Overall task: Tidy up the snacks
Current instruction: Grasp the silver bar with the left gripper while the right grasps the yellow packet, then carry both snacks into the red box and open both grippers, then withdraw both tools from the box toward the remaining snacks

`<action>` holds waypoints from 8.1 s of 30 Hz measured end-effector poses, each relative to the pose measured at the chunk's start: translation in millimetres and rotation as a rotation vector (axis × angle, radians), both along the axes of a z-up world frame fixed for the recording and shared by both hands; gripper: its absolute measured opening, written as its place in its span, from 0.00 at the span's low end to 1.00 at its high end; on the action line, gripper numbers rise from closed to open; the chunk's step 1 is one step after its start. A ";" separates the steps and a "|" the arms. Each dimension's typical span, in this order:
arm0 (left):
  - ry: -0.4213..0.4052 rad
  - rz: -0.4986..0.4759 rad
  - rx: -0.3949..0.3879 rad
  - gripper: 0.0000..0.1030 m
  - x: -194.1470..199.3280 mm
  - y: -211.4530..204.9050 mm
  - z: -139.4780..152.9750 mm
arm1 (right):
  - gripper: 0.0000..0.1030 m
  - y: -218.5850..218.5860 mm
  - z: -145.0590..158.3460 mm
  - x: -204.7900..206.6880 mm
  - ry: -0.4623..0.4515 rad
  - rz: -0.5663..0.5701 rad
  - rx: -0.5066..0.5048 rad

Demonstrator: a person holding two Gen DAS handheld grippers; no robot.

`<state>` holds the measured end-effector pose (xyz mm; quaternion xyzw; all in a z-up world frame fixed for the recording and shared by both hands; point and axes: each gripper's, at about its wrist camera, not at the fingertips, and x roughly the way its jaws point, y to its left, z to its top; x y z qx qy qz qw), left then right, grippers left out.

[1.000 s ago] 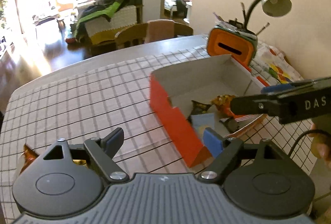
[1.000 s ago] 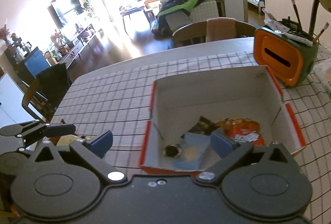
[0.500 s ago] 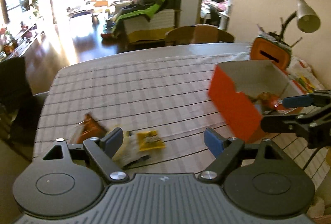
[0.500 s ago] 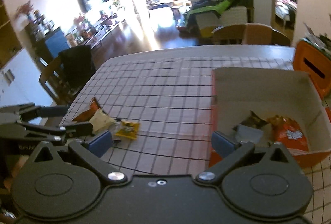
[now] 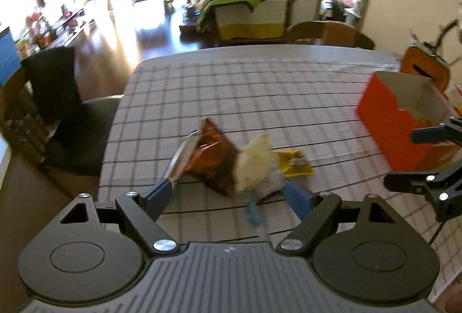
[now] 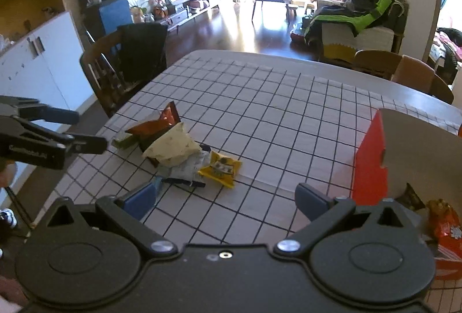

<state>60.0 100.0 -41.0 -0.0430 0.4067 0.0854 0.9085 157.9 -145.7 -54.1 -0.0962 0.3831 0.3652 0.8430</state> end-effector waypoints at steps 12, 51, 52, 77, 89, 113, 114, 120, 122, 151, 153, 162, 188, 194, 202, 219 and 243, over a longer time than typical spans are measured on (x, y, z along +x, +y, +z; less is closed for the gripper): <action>0.117 0.115 0.063 0.83 28.6 57.1 -42.1 | 0.93 37.4 -51.9 56.2 0.136 -0.101 -0.005; 0.240 0.026 0.089 0.18 89.7 73.1 -98.1 | 0.35 74.6 -96.2 75.3 0.227 -0.161 -0.063; 0.234 0.033 0.080 0.18 86.8 74.0 -96.4 | 0.35 72.5 -95.0 74.5 0.230 -0.165 -0.059; 0.127 0.078 -0.075 0.18 -22.4 34.1 -50.3 | 0.35 -1.6 -27.3 -4.4 0.226 -0.205 0.067; 0.033 -0.099 -0.076 0.18 -2.4 -36.4 0.0 | 0.35 -64.6 16.9 -12.1 0.141 -0.285 0.103; 0.008 -0.351 -0.012 0.18 135.8 -247.3 26.4 | 0.35 -226.2 11.2 99.6 0.092 -0.455 0.092; 0.013 -0.357 -0.012 0.18 142.0 -253.5 24.8 | 0.35 -228.8 9.2 103.7 0.096 -0.459 0.090; 0.054 -0.383 0.009 0.18 177.8 -291.1 12.0 | 0.35 -250.0 -5.1 137.4 0.101 -0.484 0.071; 0.070 -0.389 0.023 0.18 188.6 -301.2 6.6 | 0.35 -255.9 -10.7 145.0 0.111 -0.488 0.066; 0.319 -0.397 0.094 0.18 257.3 -346.0 -59.0 | 0.35 -247.5 -66.2 194.8 0.261 -0.360 -0.038; 0.317 -0.395 0.092 0.19 256.1 -345.7 -58.4 | 0.35 -247.1 -66.4 196.4 0.264 -0.358 -0.042; 0.279 -0.374 0.065 0.22 251.5 -337.5 -47.0 | 0.37 -250.4 -61.4 191.3 0.258 -0.384 -0.045; 0.063 -0.373 -0.036 0.55 169.7 -267.7 15.9 | 0.49 -218.2 4.8 118.6 0.151 -0.366 0.030; 0.011 -0.362 -0.049 0.61 143.3 -233.0 29.8 | 0.61 -195.7 16.5 92.8 0.125 -0.358 0.052; -0.039 -0.324 -0.042 0.69 108.7 -183.0 38.2 | 0.84 -155.2 28.1 62.1 0.099 -0.326 0.087; -0.047 -0.201 0.019 0.83 40.1 -56.3 23.4 | 1.00 -53.0 14.1 12.2 0.051 -0.163 0.046; 0.174 -0.260 0.079 0.83 88.8 58.3 -54.2 | 0.92 97.4 -61.6 -11.4 0.147 0.024 -0.123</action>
